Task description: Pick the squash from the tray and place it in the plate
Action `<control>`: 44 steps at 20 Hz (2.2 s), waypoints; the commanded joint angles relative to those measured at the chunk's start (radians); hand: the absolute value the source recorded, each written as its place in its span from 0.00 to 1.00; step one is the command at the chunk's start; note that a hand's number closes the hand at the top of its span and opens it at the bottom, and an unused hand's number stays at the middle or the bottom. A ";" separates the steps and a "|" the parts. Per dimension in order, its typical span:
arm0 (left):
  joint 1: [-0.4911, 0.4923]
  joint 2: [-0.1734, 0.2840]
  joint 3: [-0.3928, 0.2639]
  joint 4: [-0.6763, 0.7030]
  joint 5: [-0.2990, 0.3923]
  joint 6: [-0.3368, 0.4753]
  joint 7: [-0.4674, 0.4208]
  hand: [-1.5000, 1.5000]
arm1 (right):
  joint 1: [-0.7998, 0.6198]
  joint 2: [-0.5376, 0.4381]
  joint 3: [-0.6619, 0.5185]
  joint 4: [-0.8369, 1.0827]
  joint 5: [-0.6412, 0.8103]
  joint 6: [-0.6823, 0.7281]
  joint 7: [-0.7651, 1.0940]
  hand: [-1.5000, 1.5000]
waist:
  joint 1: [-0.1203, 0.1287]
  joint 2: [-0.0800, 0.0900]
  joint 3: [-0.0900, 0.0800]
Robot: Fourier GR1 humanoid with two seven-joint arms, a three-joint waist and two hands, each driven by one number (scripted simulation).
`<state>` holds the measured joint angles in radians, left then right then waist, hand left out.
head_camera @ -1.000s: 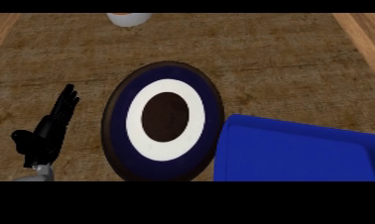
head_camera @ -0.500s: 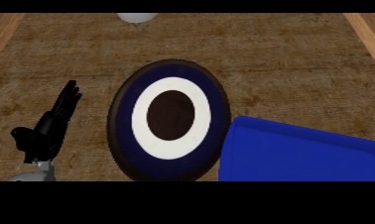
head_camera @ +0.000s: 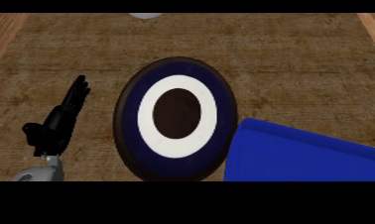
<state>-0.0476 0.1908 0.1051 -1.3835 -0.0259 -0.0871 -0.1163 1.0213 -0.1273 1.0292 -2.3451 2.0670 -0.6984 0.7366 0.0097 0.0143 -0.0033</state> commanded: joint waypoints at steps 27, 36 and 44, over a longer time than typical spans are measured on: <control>-0.058 -0.028 -0.037 0.021 -0.009 -0.011 0.020 0.50 | -0.469 0.119 -0.018 -0.017 -0.254 -0.078 0.318 0.00 | 0.043 0.004 0.010; -0.027 0.006 0.006 0.049 -0.006 -0.008 -0.015 0.50 | -0.640 0.122 -0.123 0.084 -0.418 -0.425 0.385 0.00 | 0.010 -0.009 0.007; 0.006 0.005 0.025 0.062 0.011 -0.017 -0.037 0.50 | -0.584 -0.122 -0.141 0.255 -0.610 -0.786 0.291 0.00 | -0.017 -0.019 0.007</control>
<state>-0.0513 0.1920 0.1162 -1.3453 -0.0162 -0.1049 -0.1269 0.4558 -0.1820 0.8921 -2.1946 1.5269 -1.2352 1.0110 0.0025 -0.0018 0.0037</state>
